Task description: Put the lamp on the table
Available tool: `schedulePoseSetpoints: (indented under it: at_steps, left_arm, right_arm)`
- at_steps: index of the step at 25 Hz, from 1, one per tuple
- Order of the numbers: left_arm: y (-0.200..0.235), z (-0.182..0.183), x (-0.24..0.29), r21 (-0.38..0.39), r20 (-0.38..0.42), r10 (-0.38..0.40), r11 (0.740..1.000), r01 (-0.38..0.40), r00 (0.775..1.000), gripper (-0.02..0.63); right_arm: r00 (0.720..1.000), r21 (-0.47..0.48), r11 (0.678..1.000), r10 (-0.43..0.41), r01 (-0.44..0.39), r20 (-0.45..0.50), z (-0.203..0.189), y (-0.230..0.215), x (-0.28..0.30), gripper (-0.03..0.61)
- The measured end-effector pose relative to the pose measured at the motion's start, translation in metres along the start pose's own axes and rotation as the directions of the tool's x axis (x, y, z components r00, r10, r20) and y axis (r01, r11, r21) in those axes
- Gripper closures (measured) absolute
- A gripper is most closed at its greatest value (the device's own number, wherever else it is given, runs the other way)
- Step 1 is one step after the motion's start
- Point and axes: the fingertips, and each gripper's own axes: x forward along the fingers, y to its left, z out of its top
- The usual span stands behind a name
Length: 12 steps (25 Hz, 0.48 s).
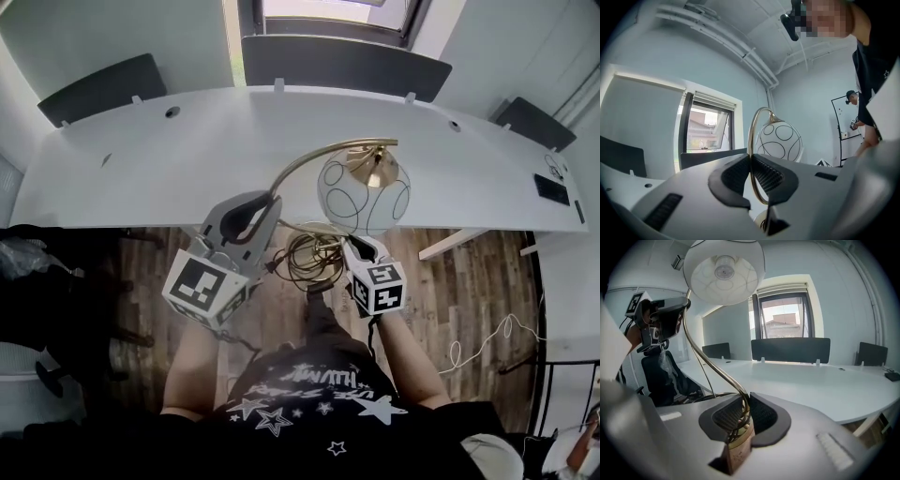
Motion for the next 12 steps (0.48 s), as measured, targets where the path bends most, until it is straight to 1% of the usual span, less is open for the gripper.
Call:
schedulePoseSetpoints:
  at_steps: [7,12]
  left_arm:
    - [0.044,0.004,0.056,0.005,-0.009,0.073,0.997,-0.073,0.997,0.578]
    - [0.086,0.007,0.119,0.011,-0.043,0.135,0.991,-0.135,0.99,0.58]
  right_arm:
    - [0.998,-0.039,0.997,0.06,-0.06,0.009,0.039,-0.042,0.057,0.533]
    - [0.994,-0.036,0.994,0.107,-0.107,0.001,0.078,-0.089,0.107,0.533]
